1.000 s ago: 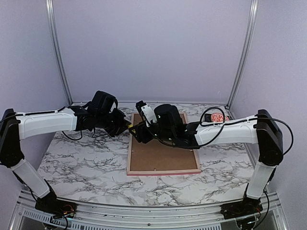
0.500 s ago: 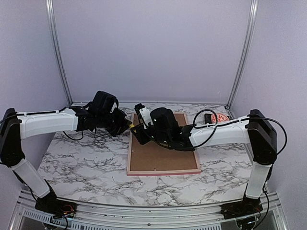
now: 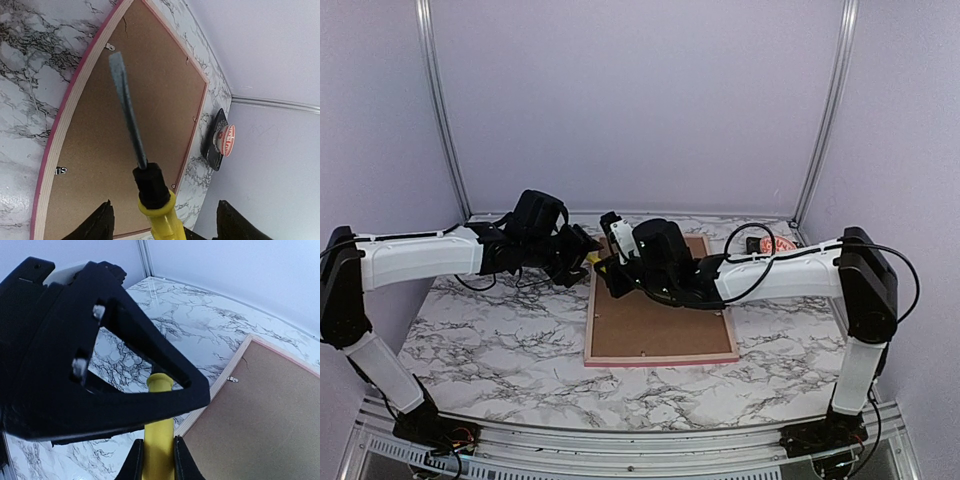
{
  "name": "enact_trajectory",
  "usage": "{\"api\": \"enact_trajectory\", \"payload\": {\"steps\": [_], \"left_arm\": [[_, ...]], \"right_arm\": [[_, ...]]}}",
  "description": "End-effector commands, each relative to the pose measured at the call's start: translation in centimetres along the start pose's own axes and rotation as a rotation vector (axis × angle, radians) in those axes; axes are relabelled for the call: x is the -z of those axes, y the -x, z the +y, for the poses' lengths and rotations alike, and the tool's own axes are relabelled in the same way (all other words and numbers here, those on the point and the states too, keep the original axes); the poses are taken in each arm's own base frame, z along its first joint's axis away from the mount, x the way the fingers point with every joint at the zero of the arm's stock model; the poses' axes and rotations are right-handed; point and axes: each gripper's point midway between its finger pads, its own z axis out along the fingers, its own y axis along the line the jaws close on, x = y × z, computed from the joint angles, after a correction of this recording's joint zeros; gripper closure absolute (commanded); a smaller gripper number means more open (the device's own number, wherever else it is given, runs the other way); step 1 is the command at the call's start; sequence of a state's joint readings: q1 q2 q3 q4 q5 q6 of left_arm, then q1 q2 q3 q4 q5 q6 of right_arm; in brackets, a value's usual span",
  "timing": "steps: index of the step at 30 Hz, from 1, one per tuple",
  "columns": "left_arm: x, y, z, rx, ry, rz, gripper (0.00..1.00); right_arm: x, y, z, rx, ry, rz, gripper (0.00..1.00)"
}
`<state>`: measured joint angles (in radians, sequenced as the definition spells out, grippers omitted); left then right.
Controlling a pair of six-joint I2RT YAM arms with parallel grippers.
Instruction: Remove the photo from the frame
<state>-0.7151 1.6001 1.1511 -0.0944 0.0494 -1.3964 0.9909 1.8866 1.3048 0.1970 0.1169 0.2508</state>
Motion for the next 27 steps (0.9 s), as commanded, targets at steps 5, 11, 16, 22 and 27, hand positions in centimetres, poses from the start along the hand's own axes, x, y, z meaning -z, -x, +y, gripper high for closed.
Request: {"api": "enact_trajectory", "payload": {"steps": [5,11,16,22,27], "left_arm": [[3.2,1.1,-3.0,-0.501,-0.063,-0.066,0.09],[7.9,1.5,-6.8,-1.07,-0.135,-0.245,0.04],[8.4,0.4,-7.5,-1.564,-0.02,-0.411,0.03],[6.8,-2.1,-6.4,-1.934,0.013,-0.482,0.03],[6.2,-4.0,-5.3,-2.106,-0.003,-0.457,0.07]], "right_arm": [[3.8,4.6,-2.6,-0.096,0.131,0.024,1.0],[6.3,4.2,-5.6,-0.13,0.189,0.117,1.0],[8.1,4.4,-6.6,-0.111,0.174,0.163,1.0],[9.4,3.4,-6.0,-0.084,0.202,0.22,1.0],[10.2,2.4,-5.0,-0.044,0.219,0.269,1.0]]}}
